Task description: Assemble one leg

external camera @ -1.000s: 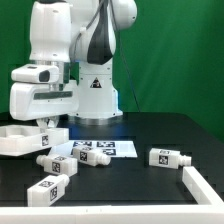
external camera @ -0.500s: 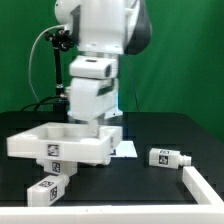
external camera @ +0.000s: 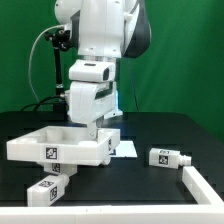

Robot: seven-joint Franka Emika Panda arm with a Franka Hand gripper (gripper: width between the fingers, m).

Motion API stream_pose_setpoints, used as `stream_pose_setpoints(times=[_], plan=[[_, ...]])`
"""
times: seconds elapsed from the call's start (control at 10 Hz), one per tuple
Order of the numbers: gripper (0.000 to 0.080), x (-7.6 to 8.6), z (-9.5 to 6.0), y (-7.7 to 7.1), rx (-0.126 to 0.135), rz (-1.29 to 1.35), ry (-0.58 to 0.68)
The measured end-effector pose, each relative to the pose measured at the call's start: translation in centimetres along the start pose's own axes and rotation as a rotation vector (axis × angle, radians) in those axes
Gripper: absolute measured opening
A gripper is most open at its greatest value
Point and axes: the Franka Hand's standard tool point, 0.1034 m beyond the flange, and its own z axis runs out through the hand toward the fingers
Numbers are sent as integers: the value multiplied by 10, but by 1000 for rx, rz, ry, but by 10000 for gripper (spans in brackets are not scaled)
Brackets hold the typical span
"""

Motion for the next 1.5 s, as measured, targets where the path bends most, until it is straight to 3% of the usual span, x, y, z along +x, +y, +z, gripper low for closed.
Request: stream_pose_setpoints(times=[0.1,0.2,0.3,0.4,0.5,1.0,1.1,1.3,1.5], plan=[[57,1,1,-1,3,-2,-1],[57,11,2,0,29,-30,-19],[57,32,4,8,52,-83,-36],[57,49,7,19,106,-160,-68],[57,60,9,28,113,-186,-70],[57,58,12,24,122,-206,-70],[57,66,10,25,114,-249,-60],[57,101,7,28,100,-297,-37],[57,113,22,32,113,-310,-33]])
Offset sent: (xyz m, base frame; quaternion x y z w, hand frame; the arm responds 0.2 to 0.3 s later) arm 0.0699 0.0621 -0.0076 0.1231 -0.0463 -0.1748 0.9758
